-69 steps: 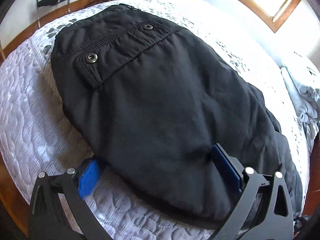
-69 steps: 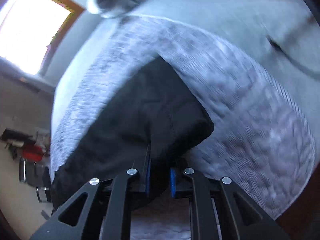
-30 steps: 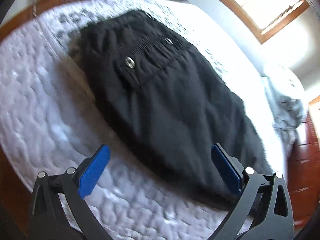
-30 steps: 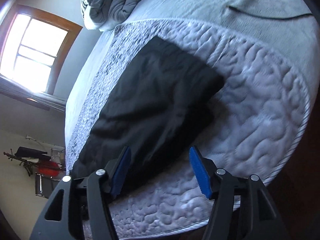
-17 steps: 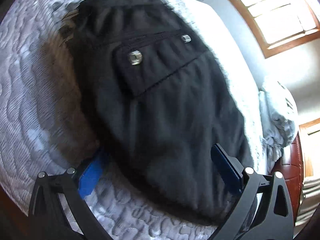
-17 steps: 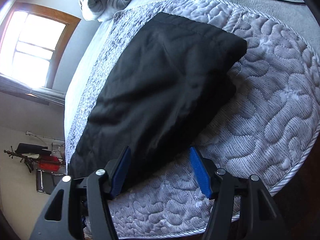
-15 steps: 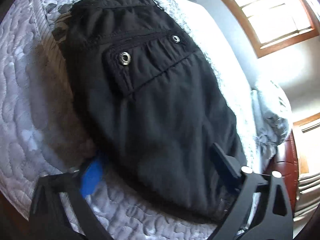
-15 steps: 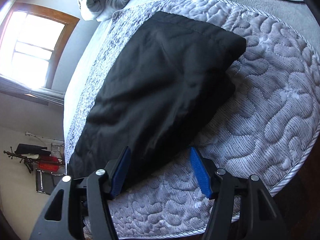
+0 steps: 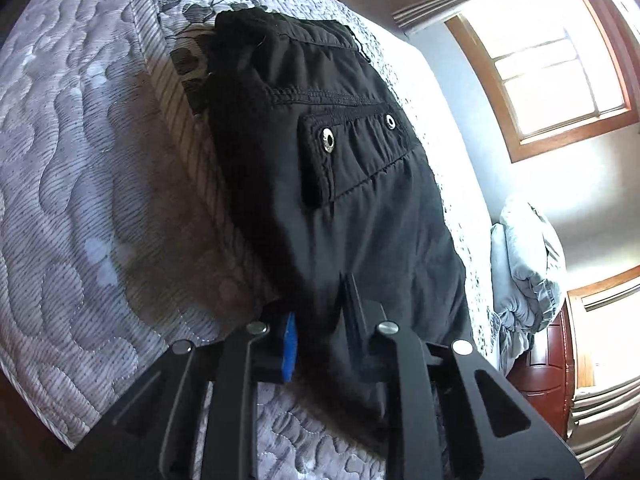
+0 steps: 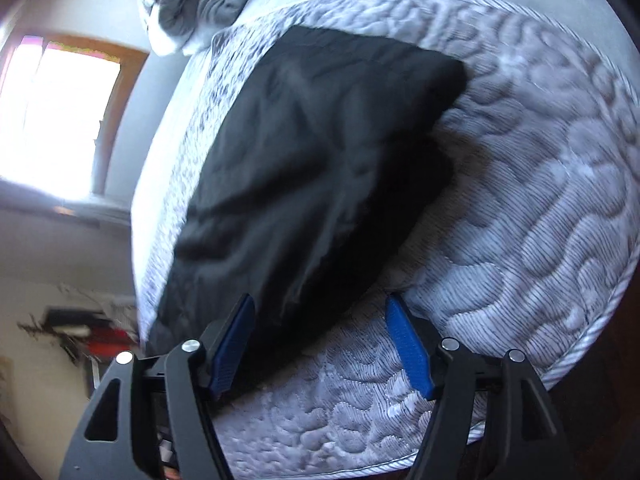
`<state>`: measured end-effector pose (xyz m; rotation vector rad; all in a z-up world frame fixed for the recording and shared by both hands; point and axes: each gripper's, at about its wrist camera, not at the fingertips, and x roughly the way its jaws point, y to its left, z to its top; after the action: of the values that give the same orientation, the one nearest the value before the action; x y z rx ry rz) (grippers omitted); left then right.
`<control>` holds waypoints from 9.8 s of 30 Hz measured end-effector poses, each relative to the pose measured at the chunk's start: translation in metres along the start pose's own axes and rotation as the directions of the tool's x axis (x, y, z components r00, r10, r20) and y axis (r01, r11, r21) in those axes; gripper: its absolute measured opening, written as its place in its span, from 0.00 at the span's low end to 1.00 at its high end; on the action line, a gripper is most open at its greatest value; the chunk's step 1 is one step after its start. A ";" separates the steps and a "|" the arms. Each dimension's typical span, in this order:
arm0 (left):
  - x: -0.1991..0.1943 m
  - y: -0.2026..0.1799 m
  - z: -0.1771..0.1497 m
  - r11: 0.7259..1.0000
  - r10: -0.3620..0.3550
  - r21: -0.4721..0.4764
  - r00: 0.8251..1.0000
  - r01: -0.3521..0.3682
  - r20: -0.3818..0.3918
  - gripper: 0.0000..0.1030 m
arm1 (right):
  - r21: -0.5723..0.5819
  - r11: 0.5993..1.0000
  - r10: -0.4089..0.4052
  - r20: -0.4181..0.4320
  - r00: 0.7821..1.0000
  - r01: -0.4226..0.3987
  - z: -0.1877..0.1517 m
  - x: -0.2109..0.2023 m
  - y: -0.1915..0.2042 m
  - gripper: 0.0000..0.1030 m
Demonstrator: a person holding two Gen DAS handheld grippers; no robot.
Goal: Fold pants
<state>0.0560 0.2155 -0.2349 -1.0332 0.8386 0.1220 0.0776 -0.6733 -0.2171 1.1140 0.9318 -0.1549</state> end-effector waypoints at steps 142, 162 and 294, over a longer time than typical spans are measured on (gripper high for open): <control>0.034 -0.022 0.053 0.998 0.031 0.061 0.994 -0.025 -0.104 0.92 | -0.856 0.492 -0.175 0.083 0.981 0.161 -0.161 0.086 0.275 0.85; 0.028 -0.020 0.068 0.990 0.128 0.067 0.985 -0.121 -0.112 0.54 | -0.776 0.582 -0.204 0.150 0.967 0.243 -0.163 0.097 0.235 0.96; -0.004 -0.241 -0.084 0.562 0.161 0.810 0.983 -0.166 0.089 0.97 | -0.617 0.784 -0.073 -0.199 0.977 -0.067 -0.111 0.151 0.276 0.97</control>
<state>0.1181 0.0208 -0.0815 -0.0558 0.8496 -0.1125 0.2585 -0.4032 -0.1444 0.5098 1.0710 0.2695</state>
